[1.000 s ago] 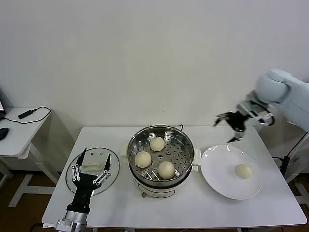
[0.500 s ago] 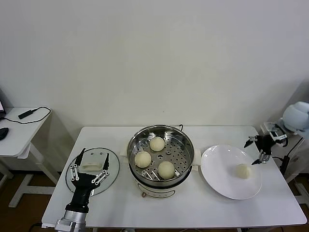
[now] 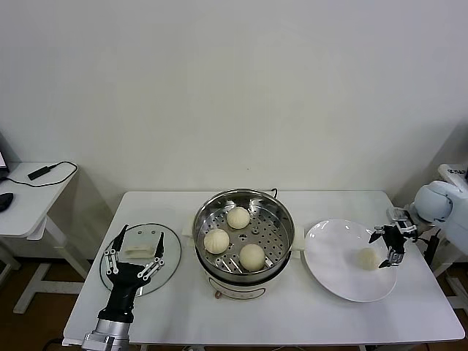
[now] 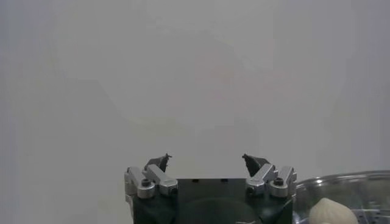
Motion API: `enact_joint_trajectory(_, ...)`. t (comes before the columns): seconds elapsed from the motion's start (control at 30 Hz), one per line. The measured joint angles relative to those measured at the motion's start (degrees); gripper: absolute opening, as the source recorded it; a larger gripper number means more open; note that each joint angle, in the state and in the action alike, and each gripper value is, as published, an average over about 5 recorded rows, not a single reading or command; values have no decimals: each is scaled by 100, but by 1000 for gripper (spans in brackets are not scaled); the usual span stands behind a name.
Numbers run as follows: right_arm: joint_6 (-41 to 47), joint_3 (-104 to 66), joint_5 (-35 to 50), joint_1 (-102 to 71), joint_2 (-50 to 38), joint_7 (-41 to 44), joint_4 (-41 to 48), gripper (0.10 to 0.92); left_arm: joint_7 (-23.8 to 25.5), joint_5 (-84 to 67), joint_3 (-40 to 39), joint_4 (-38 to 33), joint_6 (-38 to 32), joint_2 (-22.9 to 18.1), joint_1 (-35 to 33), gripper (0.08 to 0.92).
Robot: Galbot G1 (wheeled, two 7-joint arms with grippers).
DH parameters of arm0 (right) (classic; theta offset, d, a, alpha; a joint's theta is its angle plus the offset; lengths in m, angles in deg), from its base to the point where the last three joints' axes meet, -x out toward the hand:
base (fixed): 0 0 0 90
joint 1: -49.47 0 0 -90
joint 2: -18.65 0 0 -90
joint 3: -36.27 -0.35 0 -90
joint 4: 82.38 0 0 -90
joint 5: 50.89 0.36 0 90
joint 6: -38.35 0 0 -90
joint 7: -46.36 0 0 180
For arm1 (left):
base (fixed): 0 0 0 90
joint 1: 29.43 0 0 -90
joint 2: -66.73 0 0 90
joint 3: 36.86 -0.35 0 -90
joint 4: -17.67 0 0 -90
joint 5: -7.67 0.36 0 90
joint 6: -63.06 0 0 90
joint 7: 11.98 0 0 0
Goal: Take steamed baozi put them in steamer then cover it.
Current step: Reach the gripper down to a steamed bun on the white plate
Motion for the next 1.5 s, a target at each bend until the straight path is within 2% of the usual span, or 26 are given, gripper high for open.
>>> enact_joint_trajectory(0.57,18,-252,-224,-312,344,-160,385,819,-4,-12,27,51,-1,3,18,823)
enact_joint_trajectory(1.03,30,-301,-272,-343,342,-149,383,637,-5,-28,61,74,-12,17,30,823)
enact_joint_trajectory(1.3,89,-143,-161,1,203,16,131,611,-6,-28,58,48,-7,46,35,823)
enact_joint_trajectory(1.5,174,464,271,934,204,321,-216,611,-5,-24,11,20,16,51,69,823)
